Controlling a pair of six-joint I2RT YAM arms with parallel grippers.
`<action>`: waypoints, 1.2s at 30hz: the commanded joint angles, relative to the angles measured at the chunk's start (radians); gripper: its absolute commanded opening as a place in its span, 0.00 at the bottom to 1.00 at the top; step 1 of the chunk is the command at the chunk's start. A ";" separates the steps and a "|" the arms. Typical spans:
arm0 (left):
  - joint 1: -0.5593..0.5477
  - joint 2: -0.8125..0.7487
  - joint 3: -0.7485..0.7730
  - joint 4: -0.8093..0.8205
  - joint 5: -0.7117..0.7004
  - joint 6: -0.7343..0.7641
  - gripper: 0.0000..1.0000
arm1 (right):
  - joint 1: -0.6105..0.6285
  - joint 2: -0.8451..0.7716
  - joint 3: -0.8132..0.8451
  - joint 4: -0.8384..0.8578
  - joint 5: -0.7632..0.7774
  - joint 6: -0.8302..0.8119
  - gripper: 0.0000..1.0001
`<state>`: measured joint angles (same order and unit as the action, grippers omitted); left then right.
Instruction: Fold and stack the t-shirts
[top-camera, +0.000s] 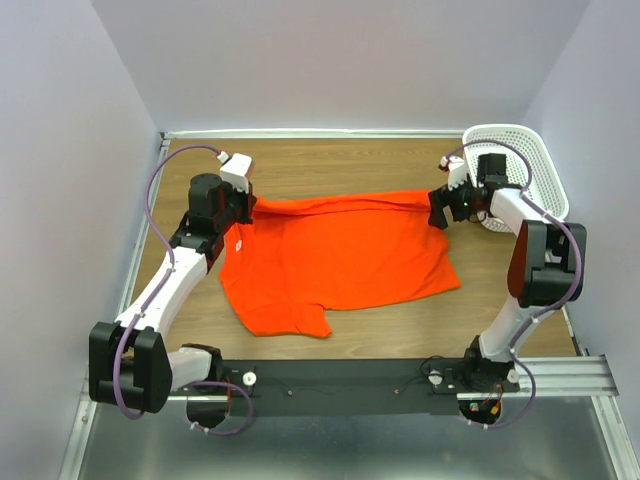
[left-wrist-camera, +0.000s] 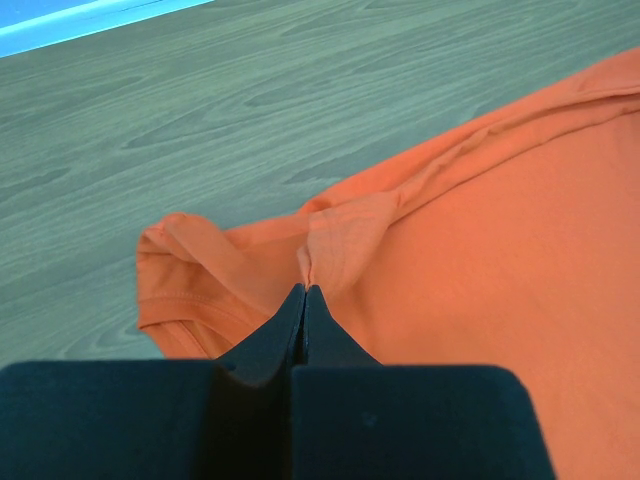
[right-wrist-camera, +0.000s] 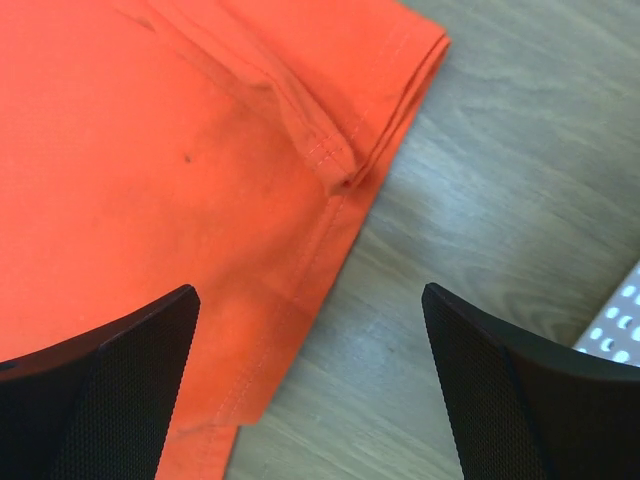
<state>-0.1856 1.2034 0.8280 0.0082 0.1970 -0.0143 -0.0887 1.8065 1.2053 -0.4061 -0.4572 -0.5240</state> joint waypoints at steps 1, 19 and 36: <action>-0.003 -0.015 -0.006 -0.005 0.030 0.010 0.00 | 0.001 -0.039 0.010 0.016 0.032 -0.007 1.00; -0.003 -0.021 -0.010 -0.004 0.038 0.010 0.00 | 0.015 0.212 0.267 -0.051 -0.123 0.035 0.73; -0.005 -0.018 -0.009 -0.004 0.042 0.010 0.00 | 0.023 0.199 0.243 -0.117 -0.132 -0.042 0.09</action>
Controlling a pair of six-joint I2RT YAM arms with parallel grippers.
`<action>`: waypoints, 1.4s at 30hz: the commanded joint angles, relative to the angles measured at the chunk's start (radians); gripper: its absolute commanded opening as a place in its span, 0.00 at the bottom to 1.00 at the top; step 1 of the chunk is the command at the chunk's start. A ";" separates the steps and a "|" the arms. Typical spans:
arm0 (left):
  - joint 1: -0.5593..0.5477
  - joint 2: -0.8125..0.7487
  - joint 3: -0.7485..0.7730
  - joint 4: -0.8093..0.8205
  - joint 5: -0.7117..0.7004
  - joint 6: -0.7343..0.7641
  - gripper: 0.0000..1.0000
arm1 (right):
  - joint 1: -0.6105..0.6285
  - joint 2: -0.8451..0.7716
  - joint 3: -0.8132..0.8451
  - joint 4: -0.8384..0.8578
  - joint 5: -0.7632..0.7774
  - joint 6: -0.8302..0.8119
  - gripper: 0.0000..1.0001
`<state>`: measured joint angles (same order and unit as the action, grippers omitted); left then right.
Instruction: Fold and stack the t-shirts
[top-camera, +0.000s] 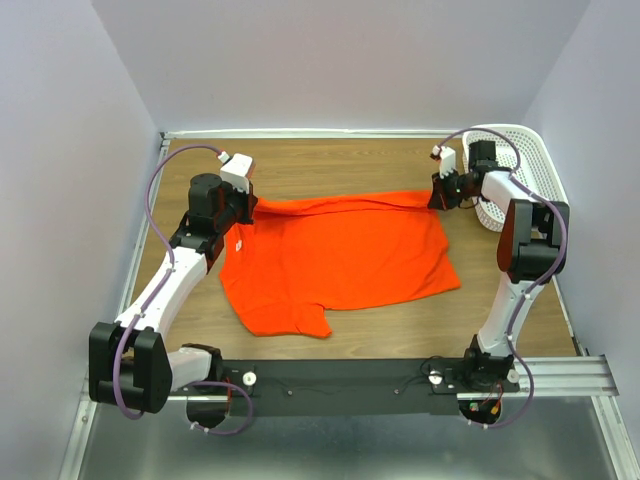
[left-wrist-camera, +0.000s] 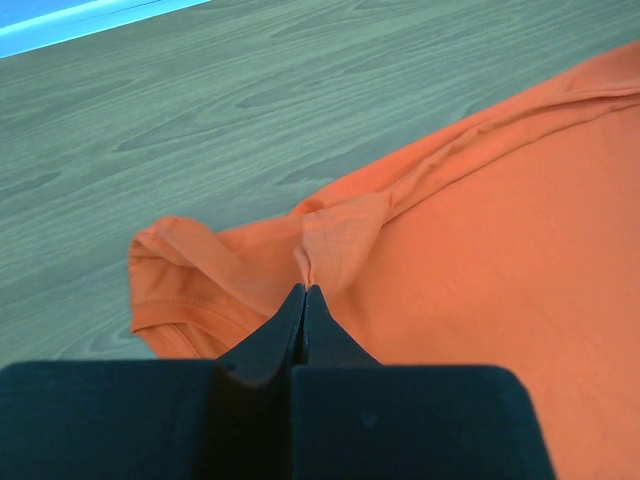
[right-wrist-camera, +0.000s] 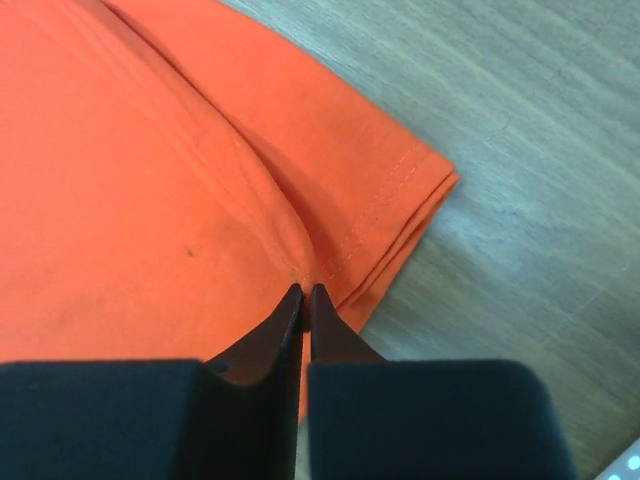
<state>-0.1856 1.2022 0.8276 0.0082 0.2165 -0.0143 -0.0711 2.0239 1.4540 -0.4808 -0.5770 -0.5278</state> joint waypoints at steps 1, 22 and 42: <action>-0.005 -0.018 -0.010 -0.004 0.023 0.010 0.00 | 0.005 -0.031 -0.014 -0.041 -0.006 -0.044 0.02; -0.005 -0.055 -0.013 -0.007 0.004 0.010 0.00 | 0.005 -0.174 -0.145 -0.019 0.128 -0.087 0.79; -0.012 -0.096 -0.035 -0.091 -0.022 -0.059 0.00 | 0.010 -0.395 -0.273 -0.044 -0.199 0.066 0.81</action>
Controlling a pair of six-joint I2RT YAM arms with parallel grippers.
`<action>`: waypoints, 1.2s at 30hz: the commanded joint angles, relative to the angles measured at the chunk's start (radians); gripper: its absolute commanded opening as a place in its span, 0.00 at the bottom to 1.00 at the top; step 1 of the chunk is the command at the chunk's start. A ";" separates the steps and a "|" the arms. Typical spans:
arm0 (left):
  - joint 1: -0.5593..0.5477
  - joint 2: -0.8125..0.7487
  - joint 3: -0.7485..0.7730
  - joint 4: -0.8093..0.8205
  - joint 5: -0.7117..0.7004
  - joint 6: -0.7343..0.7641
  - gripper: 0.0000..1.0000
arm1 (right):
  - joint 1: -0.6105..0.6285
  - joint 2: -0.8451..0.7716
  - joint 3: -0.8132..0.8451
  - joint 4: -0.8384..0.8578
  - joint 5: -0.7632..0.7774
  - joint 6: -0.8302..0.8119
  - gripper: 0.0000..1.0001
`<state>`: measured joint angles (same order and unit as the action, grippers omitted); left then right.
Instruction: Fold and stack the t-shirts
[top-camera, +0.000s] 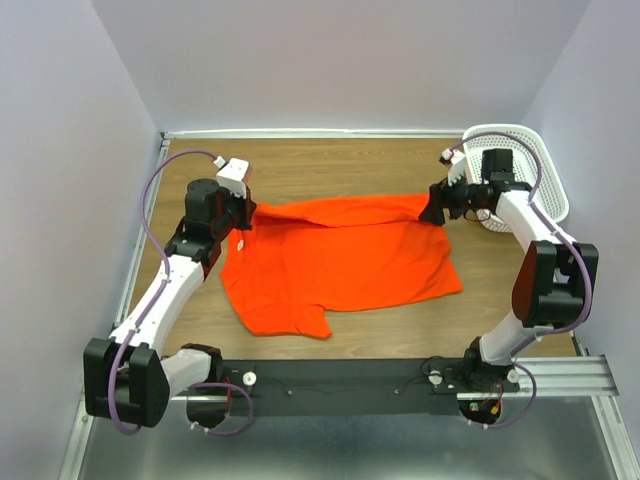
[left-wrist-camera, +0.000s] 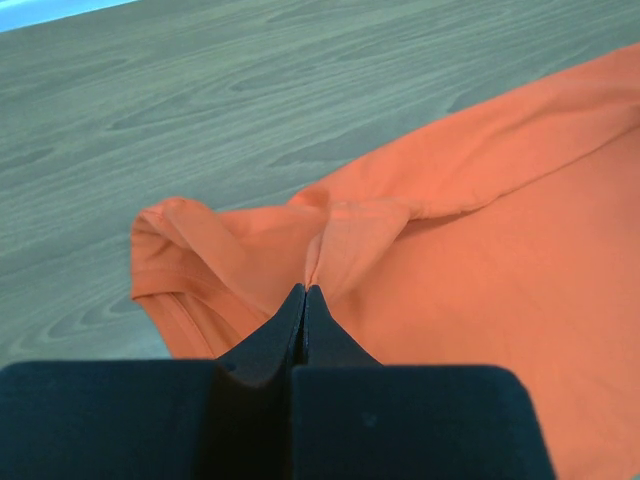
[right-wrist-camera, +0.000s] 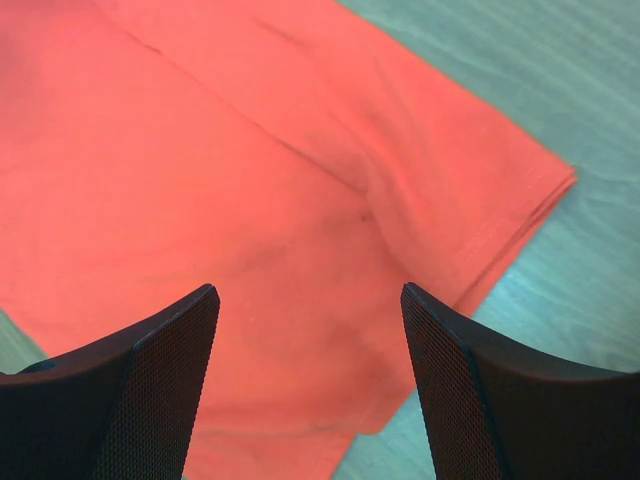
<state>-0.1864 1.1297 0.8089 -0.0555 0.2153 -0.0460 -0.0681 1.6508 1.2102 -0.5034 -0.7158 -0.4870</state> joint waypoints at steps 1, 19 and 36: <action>-0.015 -0.025 -0.014 -0.032 -0.027 -0.031 0.00 | 0.007 -0.023 -0.032 -0.023 -0.059 0.025 0.81; -0.119 -0.073 -0.042 -0.121 -0.137 -0.304 0.00 | 0.014 -0.042 -0.054 -0.040 -0.082 0.025 0.81; -0.222 -0.104 -0.086 -0.141 -0.172 -0.387 0.00 | 0.016 -0.040 -0.057 -0.041 -0.083 0.025 0.81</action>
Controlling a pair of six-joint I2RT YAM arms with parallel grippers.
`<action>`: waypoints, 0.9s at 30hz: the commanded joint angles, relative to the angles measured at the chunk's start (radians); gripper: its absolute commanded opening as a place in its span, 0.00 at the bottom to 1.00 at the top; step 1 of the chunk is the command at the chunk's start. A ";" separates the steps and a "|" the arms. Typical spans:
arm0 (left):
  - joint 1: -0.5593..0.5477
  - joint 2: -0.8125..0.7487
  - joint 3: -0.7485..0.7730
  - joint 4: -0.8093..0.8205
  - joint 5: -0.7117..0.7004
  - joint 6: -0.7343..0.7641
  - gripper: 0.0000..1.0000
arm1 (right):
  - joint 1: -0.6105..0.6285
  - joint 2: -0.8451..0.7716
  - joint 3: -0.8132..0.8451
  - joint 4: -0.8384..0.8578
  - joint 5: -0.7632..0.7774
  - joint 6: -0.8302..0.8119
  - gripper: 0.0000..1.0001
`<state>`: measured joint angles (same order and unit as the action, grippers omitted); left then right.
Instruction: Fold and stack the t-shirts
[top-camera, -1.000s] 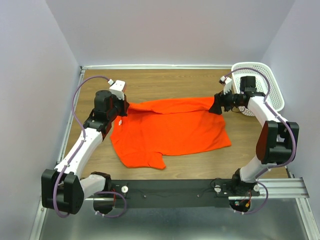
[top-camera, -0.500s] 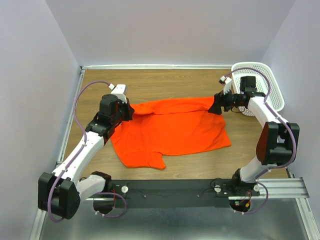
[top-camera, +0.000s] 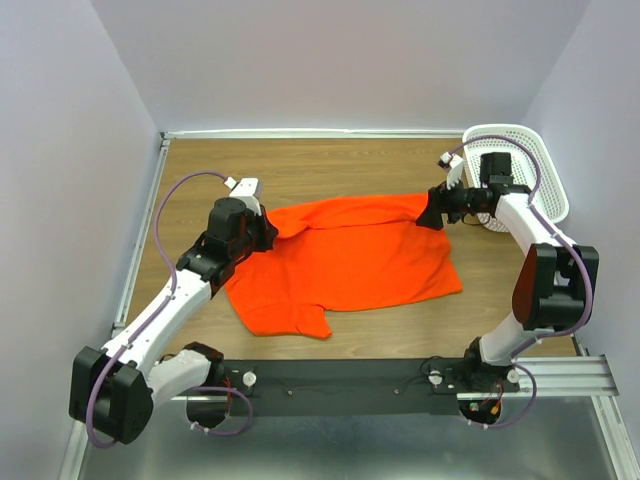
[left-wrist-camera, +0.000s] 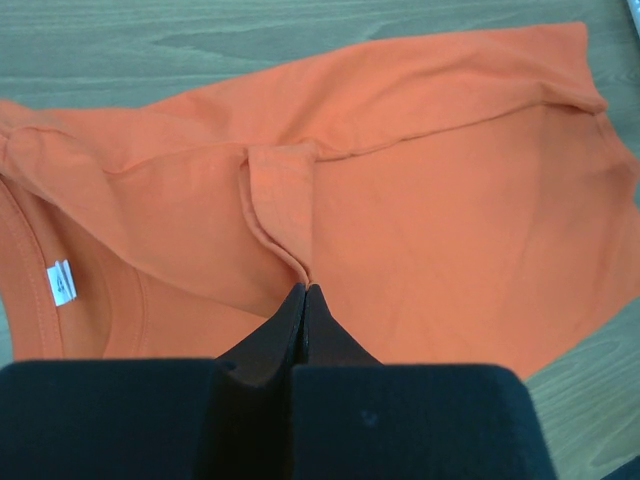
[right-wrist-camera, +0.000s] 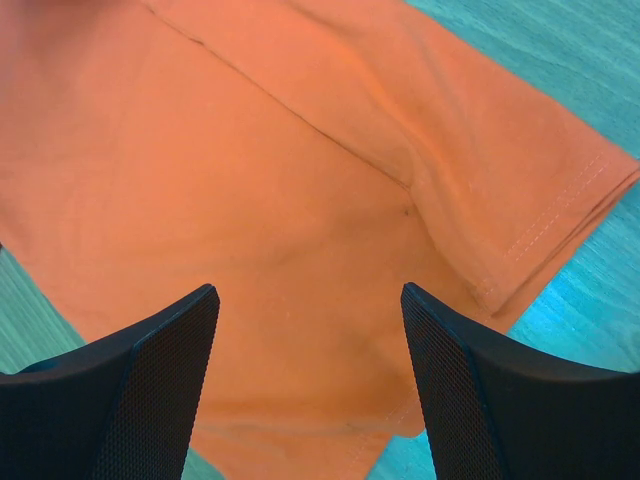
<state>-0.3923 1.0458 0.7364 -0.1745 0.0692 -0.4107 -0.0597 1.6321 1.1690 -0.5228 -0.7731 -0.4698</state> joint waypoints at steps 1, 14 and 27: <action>-0.017 -0.018 -0.014 -0.020 -0.028 -0.023 0.00 | 0.008 -0.021 -0.015 -0.022 -0.025 0.008 0.81; -0.040 -0.017 -0.037 -0.029 -0.002 -0.054 0.00 | 0.008 -0.018 -0.017 -0.022 -0.017 0.005 0.82; -0.048 -0.108 0.021 -0.103 -0.104 -0.010 0.81 | 0.008 -0.023 -0.011 -0.023 -0.011 0.010 0.82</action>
<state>-0.4343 1.0172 0.6914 -0.2634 0.0547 -0.4595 -0.0593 1.6321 1.1637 -0.5232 -0.7727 -0.4698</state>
